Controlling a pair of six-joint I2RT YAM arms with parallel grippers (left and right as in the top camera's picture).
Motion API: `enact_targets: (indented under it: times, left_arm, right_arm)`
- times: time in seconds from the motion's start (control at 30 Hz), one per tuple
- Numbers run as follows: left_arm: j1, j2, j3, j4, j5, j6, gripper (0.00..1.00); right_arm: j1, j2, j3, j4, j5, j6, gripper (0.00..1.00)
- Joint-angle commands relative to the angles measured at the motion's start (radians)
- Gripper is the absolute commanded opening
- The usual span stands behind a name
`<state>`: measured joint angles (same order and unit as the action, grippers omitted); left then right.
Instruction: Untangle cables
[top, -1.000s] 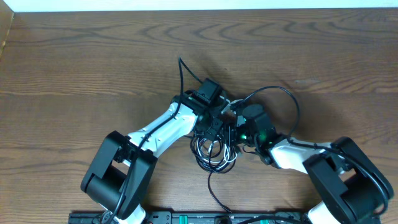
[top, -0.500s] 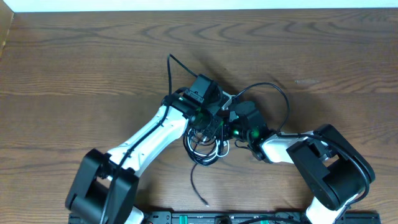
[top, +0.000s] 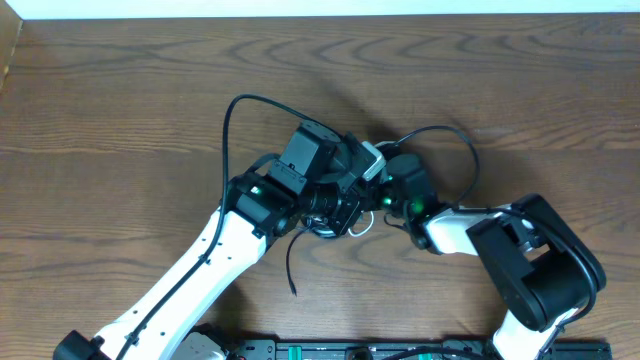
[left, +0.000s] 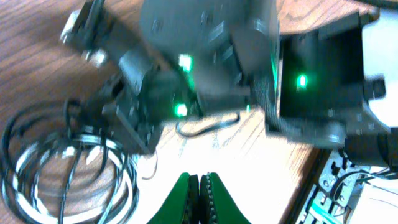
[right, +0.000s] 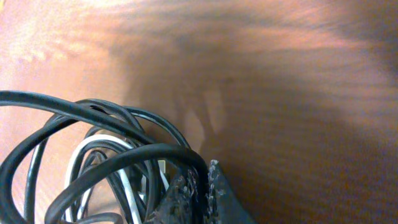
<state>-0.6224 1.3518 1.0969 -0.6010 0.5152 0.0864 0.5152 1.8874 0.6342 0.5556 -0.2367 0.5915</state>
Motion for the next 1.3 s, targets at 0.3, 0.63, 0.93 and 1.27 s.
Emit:
enact_targets:
  times: [0.3,0.63,0.93,1.27]
  left_arm:
    - [0.005,0.08,0.013,-0.045,-0.124,-0.047,0.08]
    - [0.004,0.264,0.013,0.08,-0.169,-0.085,0.27]
    - [0.004,0.416,0.013,0.307,-0.285,-0.085,0.38]
    - [0.004,0.459,0.013,0.39,-0.327,-0.084,0.38]
  right_arm:
    - [-0.331,-0.064,-0.058,-0.08,-0.8,-0.086,0.41]
    - [-0.4,-0.075,-0.058,-0.081,-0.786,-0.095,0.4]
    - [-0.329,-0.075,-0.059,-0.09,-0.631,-0.096,0.39]
    - [-0.304,-0.075,-0.059,-0.129,-0.547,-0.096,0.39]
